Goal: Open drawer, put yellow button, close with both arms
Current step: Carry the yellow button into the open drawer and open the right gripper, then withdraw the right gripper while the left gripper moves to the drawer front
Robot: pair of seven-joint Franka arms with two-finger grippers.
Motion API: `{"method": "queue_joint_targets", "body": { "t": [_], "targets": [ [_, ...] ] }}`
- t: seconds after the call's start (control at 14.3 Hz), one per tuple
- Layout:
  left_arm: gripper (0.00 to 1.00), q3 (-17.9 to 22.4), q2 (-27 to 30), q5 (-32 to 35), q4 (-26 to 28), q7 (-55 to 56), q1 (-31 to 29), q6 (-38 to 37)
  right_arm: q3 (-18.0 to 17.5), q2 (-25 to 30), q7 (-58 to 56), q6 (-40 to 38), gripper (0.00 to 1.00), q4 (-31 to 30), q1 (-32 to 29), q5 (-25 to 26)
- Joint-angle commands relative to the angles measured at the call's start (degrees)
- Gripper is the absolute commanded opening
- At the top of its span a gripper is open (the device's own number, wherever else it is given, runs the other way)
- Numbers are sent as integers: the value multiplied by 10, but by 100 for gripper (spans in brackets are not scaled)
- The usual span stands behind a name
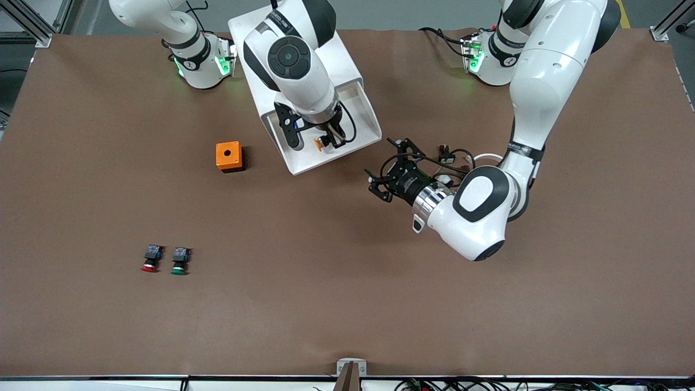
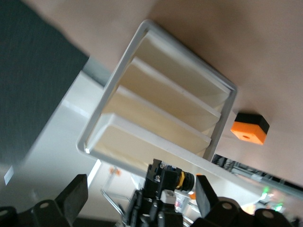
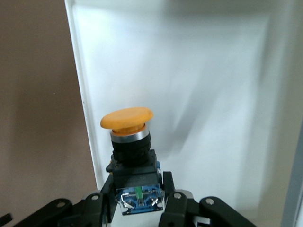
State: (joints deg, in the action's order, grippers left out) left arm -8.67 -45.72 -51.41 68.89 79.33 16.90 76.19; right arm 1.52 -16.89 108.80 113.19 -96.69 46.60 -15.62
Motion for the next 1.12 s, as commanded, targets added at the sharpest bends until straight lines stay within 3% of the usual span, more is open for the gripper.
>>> {"method": "queue_joint_targets", "body": {
  "t": [0.0, 0.21, 0.42, 0.77, 1.05],
  "targets": [
    [100, 8, 45, 56, 4, -95, 4, 34, 8, 12, 3, -11, 100, -7, 3, -6],
    [100, 1, 81, 140, 5, -149, 10, 107, 12, 14, 3, -15, 100, 8, -11, -5],
    [100, 1, 92, 190, 7, -183, 11, 141, 11, 22, -38, -59, 100, 40, -74, -6],
    [100, -6, 111, 288, 9, -205, 25, 177, 12, 35, -250, -158, 100, 88, -190, -6],
    [100, -16, 128, 409, 37, -195, 79, 226, 12, 46, -440, -189, 100, 93, -270, -6]
  ]
}}
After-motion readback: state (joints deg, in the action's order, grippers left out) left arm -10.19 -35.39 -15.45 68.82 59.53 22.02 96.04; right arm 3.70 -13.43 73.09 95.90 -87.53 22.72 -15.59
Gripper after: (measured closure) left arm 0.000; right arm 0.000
